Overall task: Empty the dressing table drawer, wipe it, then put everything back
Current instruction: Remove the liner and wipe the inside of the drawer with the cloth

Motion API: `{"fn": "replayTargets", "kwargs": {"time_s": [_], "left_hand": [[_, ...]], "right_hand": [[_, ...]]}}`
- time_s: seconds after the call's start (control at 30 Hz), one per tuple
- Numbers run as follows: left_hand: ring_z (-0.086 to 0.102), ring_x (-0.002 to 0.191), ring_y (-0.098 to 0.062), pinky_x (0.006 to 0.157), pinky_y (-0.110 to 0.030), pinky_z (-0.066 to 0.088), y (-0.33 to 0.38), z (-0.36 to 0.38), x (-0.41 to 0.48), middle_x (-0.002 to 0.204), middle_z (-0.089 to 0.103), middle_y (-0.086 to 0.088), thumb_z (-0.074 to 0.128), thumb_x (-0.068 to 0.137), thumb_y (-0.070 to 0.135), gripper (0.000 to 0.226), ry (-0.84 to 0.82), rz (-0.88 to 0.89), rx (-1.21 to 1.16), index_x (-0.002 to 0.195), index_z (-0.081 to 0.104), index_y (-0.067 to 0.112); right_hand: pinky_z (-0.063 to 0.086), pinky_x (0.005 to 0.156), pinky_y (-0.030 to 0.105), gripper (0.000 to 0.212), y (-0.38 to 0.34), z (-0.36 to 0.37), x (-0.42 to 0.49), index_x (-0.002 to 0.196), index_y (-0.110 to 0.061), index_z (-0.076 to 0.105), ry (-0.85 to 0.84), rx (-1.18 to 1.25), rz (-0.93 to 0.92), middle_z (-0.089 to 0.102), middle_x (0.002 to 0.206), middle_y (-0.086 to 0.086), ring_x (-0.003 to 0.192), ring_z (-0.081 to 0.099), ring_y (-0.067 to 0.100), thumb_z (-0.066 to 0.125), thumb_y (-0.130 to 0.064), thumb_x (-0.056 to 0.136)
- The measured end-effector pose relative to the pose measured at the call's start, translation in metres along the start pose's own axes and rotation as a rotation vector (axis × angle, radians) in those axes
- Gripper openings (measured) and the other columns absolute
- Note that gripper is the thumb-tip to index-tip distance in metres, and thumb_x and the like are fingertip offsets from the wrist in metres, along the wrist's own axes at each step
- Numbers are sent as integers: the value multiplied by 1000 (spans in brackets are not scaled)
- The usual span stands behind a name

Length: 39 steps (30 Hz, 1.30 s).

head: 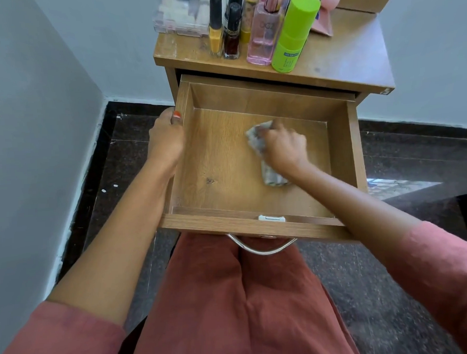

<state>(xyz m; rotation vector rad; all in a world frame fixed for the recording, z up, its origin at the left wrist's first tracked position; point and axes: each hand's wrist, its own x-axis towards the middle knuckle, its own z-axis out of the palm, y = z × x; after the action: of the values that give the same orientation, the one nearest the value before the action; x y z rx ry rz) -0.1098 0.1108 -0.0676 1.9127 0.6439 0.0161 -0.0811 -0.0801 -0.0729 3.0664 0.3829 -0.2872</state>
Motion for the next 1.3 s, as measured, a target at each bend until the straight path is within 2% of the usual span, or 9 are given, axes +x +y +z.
{"fn": "replayTargets", "kwargs": {"time_s": [0.13, 0.3, 0.43, 0.57, 0.77, 0.93, 1.1, 1.17, 1.3], "left_hand": [[54, 96, -19, 86, -34, 45, 0, 0, 1, 110, 58, -4, 26, 100, 23, 36, 13, -5, 28, 125, 51, 19], [53, 90, -18, 80, -33, 41, 1, 0, 2, 103, 57, -4, 27, 99, 20, 34, 17, 10, 44, 121, 52, 15], [55, 88, -18, 75, -32, 42, 1, 0, 1, 101, 59, -5, 27, 99, 21, 34, 8, 14, 14, 119, 54, 16], [57, 92, -19, 78, -34, 45, 1, 0, -1, 104, 60, -5, 27, 99, 22, 35, 8, 13, 21, 122, 53, 17], [57, 92, -23, 79, -37, 46, 1, 0, 0, 105, 60, -10, 26, 99, 20, 35, 13, 51, 35, 117, 55, 11], [57, 102, -22, 77, -20, 38, 6, 2, -5, 112, 62, -12, 37, 96, 7, 28, 152, 218, 125, 116, 57, 4], [52, 117, -19, 99, -19, 36, 24, 13, -25, 123, 57, -10, 42, 91, -4, 32, 187, 505, 318, 117, 59, 6], [55, 110, -20, 93, -23, 41, 30, 25, -33, 120, 58, -10, 44, 92, 1, 29, 88, 487, 399, 115, 60, 8], [64, 81, -20, 76, -30, 51, 33, 59, -38, 93, 66, -9, 54, 92, 24, 28, -435, 15, 565, 109, 60, 3]], "right_hand": [[44, 72, 31, 41, -52, -8, -7, 128, -30, 48, -102, 9, -359, 44, 129, 2, 108, 53, 24, 55, -38, 88], [43, 72, 30, 41, -74, -4, -9, 121, -15, 54, -115, -63, -650, 43, 129, 2, 110, 50, 22, 57, -38, 87], [49, 84, 38, 33, -62, 5, -19, 117, -32, 60, -252, 20, -837, 43, 131, -3, 112, 42, 22, 53, -17, 88], [41, 91, 41, 39, -47, 9, -28, 112, -27, 66, -347, 149, -926, 49, 129, 1, 110, 43, 26, 52, -4, 84], [27, 106, 41, 34, 19, 3, -33, 102, -29, 69, -478, 208, -649, 46, 129, -4, 120, 38, 19, 62, -6, 78], [40, 96, 39, 37, 51, 7, -40, 118, -20, 54, -180, 374, -236, 42, 130, 5, 117, 42, 26, 63, -14, 82], [46, 75, 19, 45, 55, -3, -36, 125, -8, 46, -70, 806, 128, 45, 126, 11, 101, 50, 14, 61, -24, 86], [52, 77, 26, 52, 60, -3, -36, 128, -6, 43, -96, 752, 233, 43, 131, 13, 108, 51, 20, 62, -28, 85], [46, 97, 41, 64, 66, 0, -40, 128, -4, 41, -223, 604, 330, 42, 133, 16, 115, 49, 29, 66, -38, 80]]}}
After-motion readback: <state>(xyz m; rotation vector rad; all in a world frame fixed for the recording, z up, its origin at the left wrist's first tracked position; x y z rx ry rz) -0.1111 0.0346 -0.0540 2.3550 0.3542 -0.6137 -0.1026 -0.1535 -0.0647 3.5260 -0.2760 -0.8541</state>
